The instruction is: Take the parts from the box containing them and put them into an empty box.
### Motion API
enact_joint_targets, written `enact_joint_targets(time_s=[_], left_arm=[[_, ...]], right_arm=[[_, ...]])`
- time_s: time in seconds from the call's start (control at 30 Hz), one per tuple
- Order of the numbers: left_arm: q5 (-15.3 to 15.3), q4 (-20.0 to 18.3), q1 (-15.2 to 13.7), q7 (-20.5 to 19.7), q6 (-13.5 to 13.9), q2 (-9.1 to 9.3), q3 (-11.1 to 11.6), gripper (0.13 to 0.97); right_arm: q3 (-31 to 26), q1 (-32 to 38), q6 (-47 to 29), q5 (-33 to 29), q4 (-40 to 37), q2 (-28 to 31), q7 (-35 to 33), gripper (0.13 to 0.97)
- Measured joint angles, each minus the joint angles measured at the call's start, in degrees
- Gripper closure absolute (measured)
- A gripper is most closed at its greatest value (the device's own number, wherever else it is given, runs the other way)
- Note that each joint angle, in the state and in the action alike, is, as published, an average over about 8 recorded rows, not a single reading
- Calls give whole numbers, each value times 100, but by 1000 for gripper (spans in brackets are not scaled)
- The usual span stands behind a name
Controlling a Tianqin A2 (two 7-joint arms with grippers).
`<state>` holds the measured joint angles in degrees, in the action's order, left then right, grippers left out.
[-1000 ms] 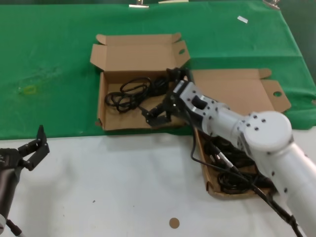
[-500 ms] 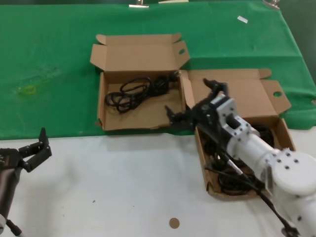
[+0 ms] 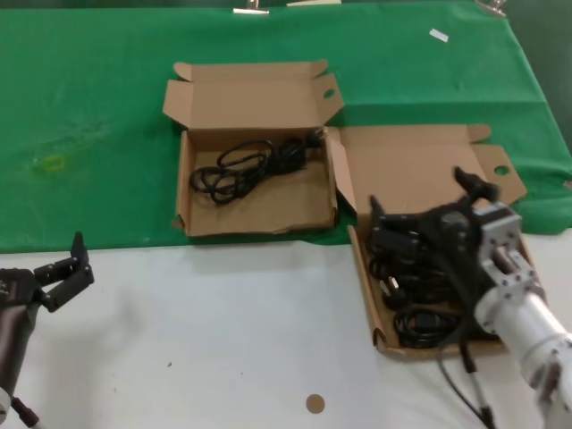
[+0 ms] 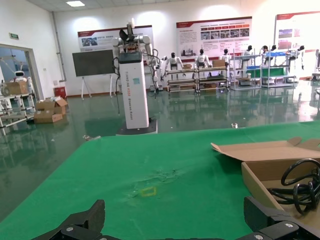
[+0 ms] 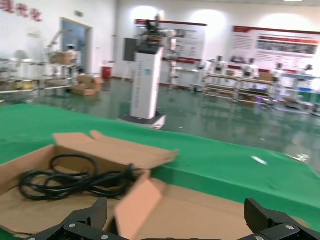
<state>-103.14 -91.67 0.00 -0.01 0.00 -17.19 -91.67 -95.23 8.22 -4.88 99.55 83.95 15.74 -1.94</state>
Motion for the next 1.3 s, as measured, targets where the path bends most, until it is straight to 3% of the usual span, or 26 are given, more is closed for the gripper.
enact_joint_targets(time_s=[0.27,1.3], left_arm=[[0,0,0,0,0,0,0,132],[0,0,0,3,0,0,0,132]], right_arm=[[228,-527,313,230,496,93,125,129],[238,-550,327,240,518,97,130,129]])
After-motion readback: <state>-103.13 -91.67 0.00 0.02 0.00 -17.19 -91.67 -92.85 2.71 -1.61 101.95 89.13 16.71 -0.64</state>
